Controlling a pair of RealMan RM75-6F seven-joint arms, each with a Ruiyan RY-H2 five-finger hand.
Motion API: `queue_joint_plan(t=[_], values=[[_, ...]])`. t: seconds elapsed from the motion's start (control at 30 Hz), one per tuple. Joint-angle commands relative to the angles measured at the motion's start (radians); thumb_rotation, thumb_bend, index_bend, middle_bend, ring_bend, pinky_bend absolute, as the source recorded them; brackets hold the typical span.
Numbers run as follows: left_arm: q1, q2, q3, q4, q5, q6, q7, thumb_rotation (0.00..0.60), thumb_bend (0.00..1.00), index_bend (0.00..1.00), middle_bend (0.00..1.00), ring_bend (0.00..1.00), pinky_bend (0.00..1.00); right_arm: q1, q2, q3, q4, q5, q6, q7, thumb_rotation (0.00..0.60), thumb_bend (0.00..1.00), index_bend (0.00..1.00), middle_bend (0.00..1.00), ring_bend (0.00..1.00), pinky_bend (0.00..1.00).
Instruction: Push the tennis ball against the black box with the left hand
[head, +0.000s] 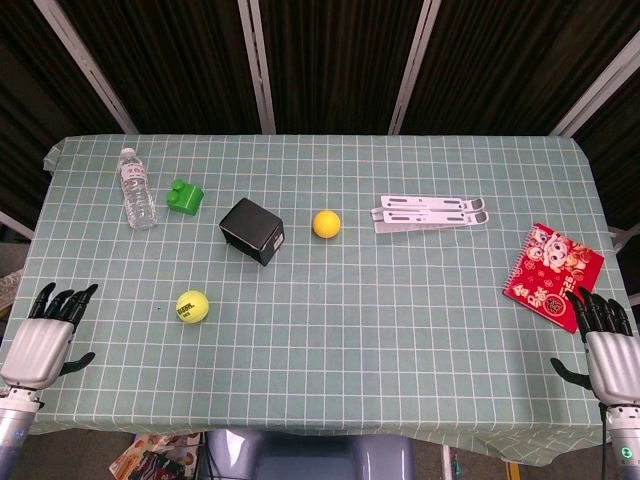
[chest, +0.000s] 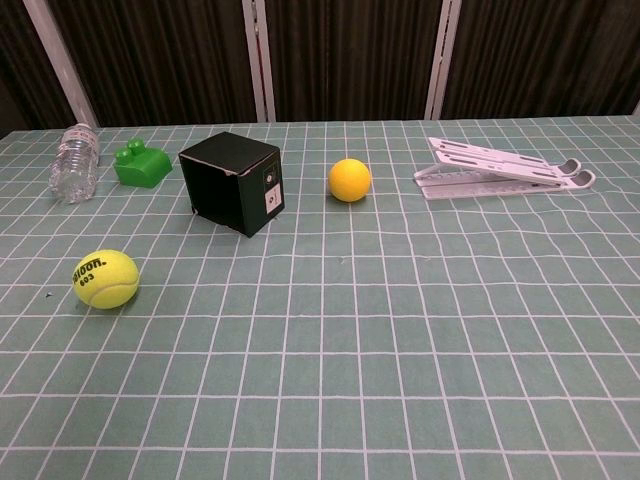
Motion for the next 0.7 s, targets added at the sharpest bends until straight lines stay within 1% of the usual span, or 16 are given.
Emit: queue_joint_plan(t=[0.03, 0.1, 0.13, 0.17, 0.2, 0.23, 0.27, 0.3, 0.33, 0.4, 0.47, 0.53, 0.6, 0.7], values=[[-0.002, -0.001, 0.003, -0.001, -0.001, -0.007, 0.004, 0.600, 0.05, 0.01, 0.17, 0.13, 0.03, 0.001, -0.002, 0.000, 0.001, -0.002, 0.000, 0.000, 0.600, 0.23, 0.00, 0.00, 0.00, 0.00], [-0.006, 0.000, 0.011, -0.005, 0.007, -0.020, 0.006, 0.600, 0.05, 0.01, 0.17, 0.13, 0.03, 0.002, -0.004, 0.001, 0.002, -0.005, 0.002, 0.001, 0.600, 0.23, 0.00, 0.00, 0.00, 0.00], [-0.010, 0.002, 0.018, -0.008, 0.016, -0.028, 0.001, 0.600, 0.05, 0.02, 0.17, 0.13, 0.05, 0.002, -0.005, 0.000, 0.003, -0.006, 0.002, 0.000, 0.600, 0.23, 0.00, 0.00, 0.00, 0.00], [-0.016, 0.003, 0.026, -0.008, 0.032, -0.036, -0.008, 0.600, 0.06, 0.02, 0.18, 0.13, 0.11, 0.003, -0.006, 0.000, 0.003, -0.007, 0.002, 0.000, 0.600, 0.23, 0.00, 0.00, 0.00, 0.00], [-0.023, 0.004, 0.036, -0.003, 0.055, -0.043, -0.020, 0.600, 0.08, 0.04, 0.19, 0.14, 0.17, 0.003, -0.006, 0.000, 0.004, -0.008, 0.001, 0.002, 0.600, 0.23, 0.00, 0.00, 0.00, 0.00], [-0.030, 0.004, 0.048, 0.005, 0.078, -0.052, -0.032, 0.600, 0.11, 0.08, 0.23, 0.16, 0.30, 0.004, -0.007, 0.001, 0.004, -0.008, 0.000, 0.005, 0.600, 0.23, 0.00, 0.00, 0.00, 0.00], [-0.042, 0.005, 0.064, 0.017, 0.104, -0.073, -0.046, 0.600, 0.15, 0.16, 0.31, 0.22, 0.44, 0.006, -0.008, 0.002, 0.007, -0.009, 0.000, 0.008, 0.600, 0.24, 0.00, 0.00, 0.00, 0.00], [-0.052, 0.006, 0.073, 0.025, 0.116, -0.092, -0.052, 0.600, 0.18, 0.22, 0.37, 0.27, 0.52, 0.007, -0.009, 0.002, 0.011, -0.009, -0.003, 0.008, 0.600, 0.24, 0.00, 0.00, 0.00, 0.00], [-0.063, 0.010, 0.082, 0.029, 0.120, -0.119, -0.056, 0.600, 0.23, 0.32, 0.47, 0.35, 0.62, 0.009, -0.010, 0.002, 0.014, -0.008, -0.007, 0.009, 0.600, 0.23, 0.00, 0.00, 0.00, 0.00], [-0.083, 0.020, 0.091, 0.020, 0.111, -0.171, -0.061, 0.600, 0.30, 0.45, 0.60, 0.47, 0.73, 0.011, -0.011, 0.003, 0.016, -0.005, -0.012, 0.013, 0.600, 0.23, 0.00, 0.00, 0.00, 0.00], [-0.108, 0.024, 0.089, 0.009, 0.099, -0.221, -0.054, 0.600, 0.35, 0.51, 0.66, 0.52, 0.77, 0.013, -0.011, 0.004, 0.018, -0.003, -0.016, 0.016, 0.600, 0.23, 0.00, 0.00, 0.00, 0.00], [-0.135, 0.015, 0.084, 0.006, 0.081, -0.272, -0.045, 0.600, 0.38, 0.53, 0.68, 0.53, 0.78, 0.013, -0.011, 0.005, 0.018, -0.002, -0.016, 0.019, 0.600, 0.23, 0.00, 0.00, 0.00, 0.00], [-0.161, 0.007, 0.079, 0.002, 0.053, -0.332, -0.031, 0.600, 0.38, 0.55, 0.69, 0.54, 0.78, 0.013, -0.010, 0.006, 0.018, -0.003, -0.014, 0.023, 0.600, 0.23, 0.00, 0.00, 0.00, 0.00], [-0.192, -0.010, 0.064, 0.005, 0.008, -0.393, -0.007, 0.600, 0.38, 0.56, 0.69, 0.54, 0.79, 0.014, -0.008, 0.006, 0.021, -0.002, -0.016, 0.032, 0.600, 0.23, 0.00, 0.00, 0.00, 0.00]])
